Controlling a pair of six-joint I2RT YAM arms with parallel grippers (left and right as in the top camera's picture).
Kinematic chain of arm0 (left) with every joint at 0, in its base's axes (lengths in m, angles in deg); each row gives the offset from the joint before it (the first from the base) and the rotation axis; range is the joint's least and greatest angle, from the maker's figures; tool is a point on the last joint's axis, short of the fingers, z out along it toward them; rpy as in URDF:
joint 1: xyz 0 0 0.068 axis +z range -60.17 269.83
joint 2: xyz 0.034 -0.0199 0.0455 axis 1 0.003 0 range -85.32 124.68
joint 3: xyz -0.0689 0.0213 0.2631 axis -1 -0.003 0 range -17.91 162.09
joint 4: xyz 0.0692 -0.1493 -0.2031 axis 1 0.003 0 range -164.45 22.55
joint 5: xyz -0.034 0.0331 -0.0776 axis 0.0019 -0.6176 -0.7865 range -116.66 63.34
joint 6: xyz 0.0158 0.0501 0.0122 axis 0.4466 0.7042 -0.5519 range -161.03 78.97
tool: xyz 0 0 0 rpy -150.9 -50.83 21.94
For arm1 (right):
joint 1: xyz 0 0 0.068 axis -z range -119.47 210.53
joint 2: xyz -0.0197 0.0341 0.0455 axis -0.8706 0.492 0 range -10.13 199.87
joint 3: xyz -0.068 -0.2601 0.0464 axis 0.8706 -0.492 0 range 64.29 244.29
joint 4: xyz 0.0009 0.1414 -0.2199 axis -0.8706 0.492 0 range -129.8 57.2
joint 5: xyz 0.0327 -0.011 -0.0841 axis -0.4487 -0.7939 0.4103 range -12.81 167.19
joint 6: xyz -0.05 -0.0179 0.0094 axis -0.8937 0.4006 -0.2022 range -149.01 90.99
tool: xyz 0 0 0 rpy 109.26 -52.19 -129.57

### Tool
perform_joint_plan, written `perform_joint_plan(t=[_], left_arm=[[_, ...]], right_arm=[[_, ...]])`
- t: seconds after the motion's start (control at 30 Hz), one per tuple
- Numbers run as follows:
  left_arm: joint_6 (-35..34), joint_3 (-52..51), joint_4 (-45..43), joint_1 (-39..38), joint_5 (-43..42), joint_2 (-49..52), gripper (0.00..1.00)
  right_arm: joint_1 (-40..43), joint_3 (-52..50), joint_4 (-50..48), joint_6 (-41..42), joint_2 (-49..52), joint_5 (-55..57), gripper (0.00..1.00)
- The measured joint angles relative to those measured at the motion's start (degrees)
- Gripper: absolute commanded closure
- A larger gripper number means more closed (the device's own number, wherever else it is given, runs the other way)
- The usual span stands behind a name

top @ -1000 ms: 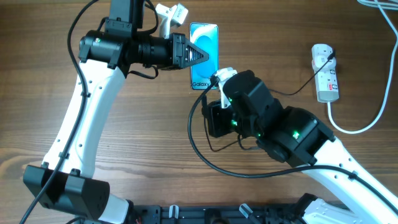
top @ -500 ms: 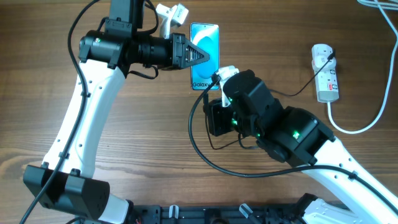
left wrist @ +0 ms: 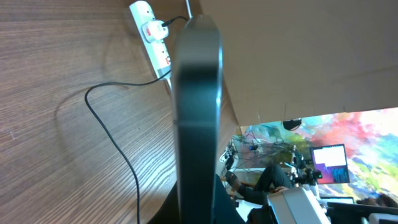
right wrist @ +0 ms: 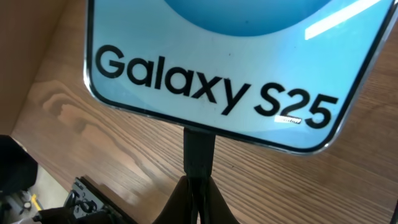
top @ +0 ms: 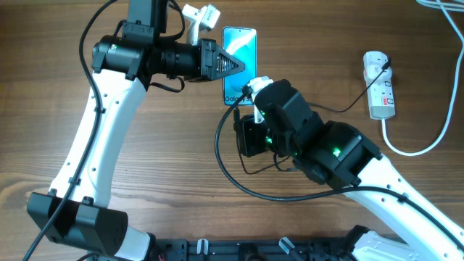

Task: Plug charger to phone and switch on socket
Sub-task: 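Push the USB-C plug up into the phone's bottom port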

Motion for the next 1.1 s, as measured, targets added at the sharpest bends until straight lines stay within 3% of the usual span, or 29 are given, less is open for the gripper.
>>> perform_joint_plan(t=[1.1], left_arm=[[3.85,0.0,-0.22,0.0,2.19,0.0,0.96]], right_arm=[[1.6,0.0,0.17,-0.9,0.0,-1.84,0.96]])
